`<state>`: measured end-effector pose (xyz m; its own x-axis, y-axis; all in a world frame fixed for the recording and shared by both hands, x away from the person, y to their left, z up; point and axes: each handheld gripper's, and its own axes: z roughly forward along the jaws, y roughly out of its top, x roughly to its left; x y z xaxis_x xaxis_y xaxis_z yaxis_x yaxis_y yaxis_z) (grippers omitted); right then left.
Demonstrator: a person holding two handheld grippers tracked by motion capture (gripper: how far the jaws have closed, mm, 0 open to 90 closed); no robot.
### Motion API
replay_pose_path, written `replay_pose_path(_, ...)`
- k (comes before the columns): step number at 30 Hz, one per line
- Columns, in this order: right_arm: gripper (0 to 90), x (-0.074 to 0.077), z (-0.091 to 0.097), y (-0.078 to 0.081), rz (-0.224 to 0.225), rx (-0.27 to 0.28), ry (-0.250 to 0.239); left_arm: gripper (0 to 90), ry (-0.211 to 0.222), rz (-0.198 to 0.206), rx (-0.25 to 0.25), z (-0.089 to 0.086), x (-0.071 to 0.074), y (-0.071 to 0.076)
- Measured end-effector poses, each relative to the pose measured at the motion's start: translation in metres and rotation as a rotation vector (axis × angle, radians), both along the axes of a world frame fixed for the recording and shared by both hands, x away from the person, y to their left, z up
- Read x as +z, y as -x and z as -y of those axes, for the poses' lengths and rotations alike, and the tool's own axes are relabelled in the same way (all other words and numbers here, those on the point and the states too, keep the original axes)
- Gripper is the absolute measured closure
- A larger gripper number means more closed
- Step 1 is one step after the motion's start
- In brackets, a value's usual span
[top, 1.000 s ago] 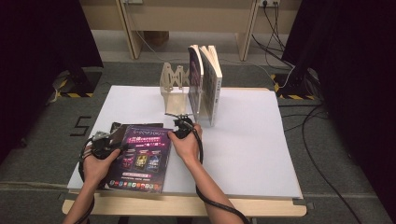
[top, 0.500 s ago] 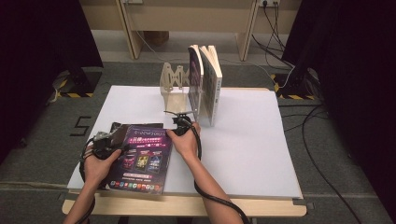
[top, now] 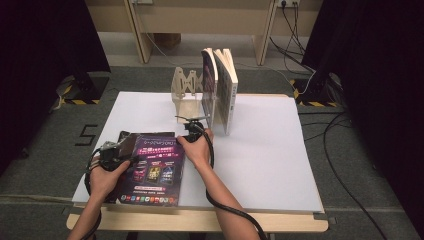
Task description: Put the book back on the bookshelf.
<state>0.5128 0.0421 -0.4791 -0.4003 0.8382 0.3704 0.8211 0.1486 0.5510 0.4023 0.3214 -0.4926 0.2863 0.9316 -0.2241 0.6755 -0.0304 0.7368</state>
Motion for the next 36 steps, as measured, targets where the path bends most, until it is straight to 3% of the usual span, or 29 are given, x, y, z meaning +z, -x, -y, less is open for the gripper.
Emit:
replay_pose_path(14, 51.9, -0.002, 0.0, -0.012, 0.006, -0.01, -0.025, 59.8, -0.003, 0.0, 0.002, 0.0, 0.0, 0.0)
replay_pose_path(19, 51.3, -0.004, -0.002, -0.013, 0.008, -0.025, -0.056, 59.9, -0.013, -0.001, 0.003, 0.001, 0.0, 0.0)
replay_pose_path(26, 52.3, -0.005, -0.003, -0.008, 0.033, -0.046, -0.043, 60.3, -0.012, -0.005, 0.014, 0.002, 0.0, 0.001)
replay_pose_path(36, 51.6, 0.001, 0.005, -0.004, -0.024, -0.084, -0.091, 61.1, -0.008, -0.005, 0.011, 0.002, 0.0, 0.001)
